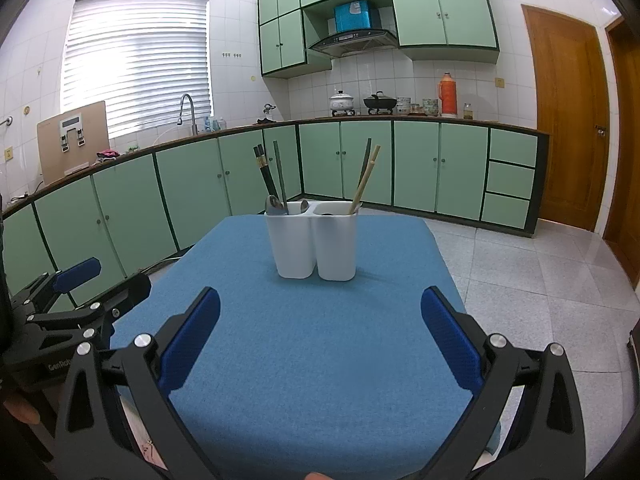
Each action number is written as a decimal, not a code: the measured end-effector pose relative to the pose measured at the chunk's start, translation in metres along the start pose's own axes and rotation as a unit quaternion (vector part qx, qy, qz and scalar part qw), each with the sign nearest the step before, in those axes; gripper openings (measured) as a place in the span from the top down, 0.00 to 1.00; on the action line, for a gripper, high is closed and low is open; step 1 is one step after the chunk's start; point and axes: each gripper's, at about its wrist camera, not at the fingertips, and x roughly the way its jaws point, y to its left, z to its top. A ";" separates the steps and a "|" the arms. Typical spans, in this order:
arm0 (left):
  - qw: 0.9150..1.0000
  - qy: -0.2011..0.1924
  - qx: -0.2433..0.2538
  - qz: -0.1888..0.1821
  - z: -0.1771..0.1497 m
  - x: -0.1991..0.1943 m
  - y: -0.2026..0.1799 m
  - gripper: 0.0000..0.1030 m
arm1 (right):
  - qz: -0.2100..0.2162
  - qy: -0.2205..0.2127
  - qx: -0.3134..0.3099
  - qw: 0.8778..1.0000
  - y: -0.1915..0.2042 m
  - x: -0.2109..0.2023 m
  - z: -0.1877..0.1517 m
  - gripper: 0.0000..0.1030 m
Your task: Organize utensils
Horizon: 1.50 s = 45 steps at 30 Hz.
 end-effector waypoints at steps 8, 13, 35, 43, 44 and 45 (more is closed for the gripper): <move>1.000 -0.001 0.000 0.001 0.000 0.000 -0.001 0.06 | 0.000 0.001 0.000 1.000 0.000 0.001 0.000 0.05; 1.000 0.000 -0.001 0.001 -0.001 0.000 -0.001 0.06 | 0.001 0.000 0.001 1.000 0.004 0.001 -0.001 0.05; 1.000 0.000 -0.001 0.001 0.000 0.000 -0.001 0.06 | 0.000 0.001 0.001 1.000 0.006 0.001 -0.001 0.05; 1.000 0.000 0.000 0.001 0.000 0.000 -0.001 0.06 | 0.001 0.000 0.000 1.000 0.007 0.001 -0.002 0.05; 1.000 0.001 0.000 0.001 0.000 0.000 -0.001 0.06 | 0.001 0.000 0.000 1.000 0.007 0.001 -0.002 0.05; 1.000 0.000 -0.001 0.000 0.000 0.000 0.000 0.06 | 0.001 0.000 0.000 1.000 0.007 0.001 -0.002 0.05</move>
